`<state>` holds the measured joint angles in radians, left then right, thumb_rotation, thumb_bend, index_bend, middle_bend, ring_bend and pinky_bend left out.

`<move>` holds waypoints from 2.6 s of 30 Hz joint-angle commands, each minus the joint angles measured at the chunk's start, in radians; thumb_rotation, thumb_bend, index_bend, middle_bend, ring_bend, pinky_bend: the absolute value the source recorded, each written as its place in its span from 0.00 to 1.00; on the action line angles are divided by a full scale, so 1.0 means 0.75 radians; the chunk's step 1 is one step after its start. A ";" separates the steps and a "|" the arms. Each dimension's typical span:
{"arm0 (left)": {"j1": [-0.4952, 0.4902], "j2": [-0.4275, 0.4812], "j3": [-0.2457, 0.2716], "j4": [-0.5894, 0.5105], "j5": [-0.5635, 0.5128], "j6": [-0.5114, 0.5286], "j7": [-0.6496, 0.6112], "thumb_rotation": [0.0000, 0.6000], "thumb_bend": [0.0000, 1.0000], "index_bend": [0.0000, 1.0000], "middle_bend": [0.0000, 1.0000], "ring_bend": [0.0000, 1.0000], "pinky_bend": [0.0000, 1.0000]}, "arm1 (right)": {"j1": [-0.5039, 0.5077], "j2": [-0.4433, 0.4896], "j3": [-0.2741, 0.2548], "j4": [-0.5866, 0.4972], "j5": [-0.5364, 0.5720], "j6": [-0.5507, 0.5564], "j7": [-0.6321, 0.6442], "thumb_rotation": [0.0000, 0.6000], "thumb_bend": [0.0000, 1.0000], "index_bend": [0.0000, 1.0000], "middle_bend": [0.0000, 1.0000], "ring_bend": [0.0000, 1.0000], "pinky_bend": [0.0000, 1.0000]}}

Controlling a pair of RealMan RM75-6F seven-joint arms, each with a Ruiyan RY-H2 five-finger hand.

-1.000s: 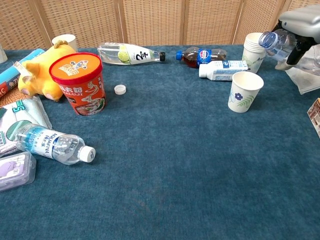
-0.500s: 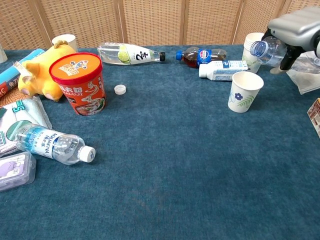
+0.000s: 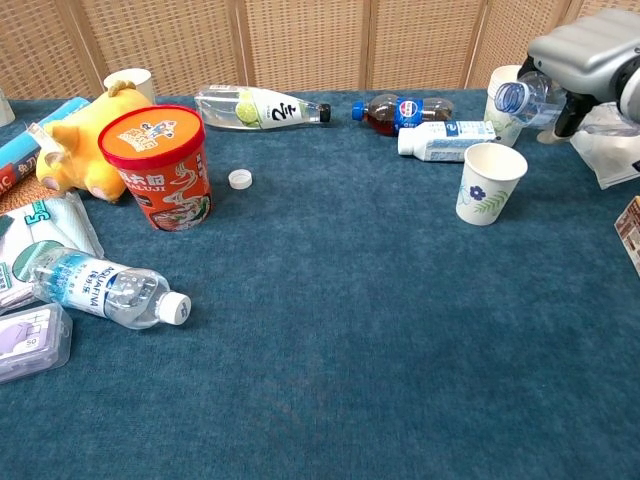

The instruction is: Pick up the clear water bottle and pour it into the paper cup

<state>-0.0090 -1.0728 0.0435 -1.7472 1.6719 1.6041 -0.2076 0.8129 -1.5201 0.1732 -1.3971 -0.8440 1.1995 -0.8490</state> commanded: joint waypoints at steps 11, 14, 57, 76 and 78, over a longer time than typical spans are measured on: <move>-0.002 0.001 -0.001 -0.007 0.001 -0.002 0.009 0.75 0.39 0.21 0.12 0.00 0.00 | -0.015 -0.001 0.017 0.025 -0.012 -0.012 -0.008 1.00 0.32 0.68 0.70 0.58 0.62; -0.001 0.001 -0.002 -0.009 0.000 -0.002 0.012 0.74 0.38 0.21 0.12 0.00 0.00 | -0.017 0.002 0.023 0.031 -0.010 -0.021 -0.007 1.00 0.32 0.68 0.70 0.58 0.62; 0.012 0.009 0.005 -0.027 0.010 0.013 0.028 0.74 0.39 0.21 0.12 0.00 0.00 | -0.036 0.013 0.030 0.017 -0.025 -0.069 0.029 1.00 0.32 0.68 0.70 0.58 0.62; 0.011 0.010 0.004 -0.036 0.017 0.014 0.039 0.74 0.39 0.21 0.12 0.00 0.00 | -0.047 -0.012 0.008 0.065 -0.069 -0.045 -0.031 1.00 0.32 0.68 0.70 0.58 0.62; 0.011 0.010 0.004 -0.036 0.016 0.012 0.039 0.75 0.39 0.21 0.12 0.00 0.00 | -0.046 -0.015 0.006 0.066 -0.072 -0.043 -0.043 1.00 0.32 0.68 0.70 0.58 0.62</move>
<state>-0.0007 -1.0653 0.0465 -1.7742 1.6838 1.6131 -0.1785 0.7782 -1.5305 0.1784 -1.3477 -0.8970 1.1664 -0.8793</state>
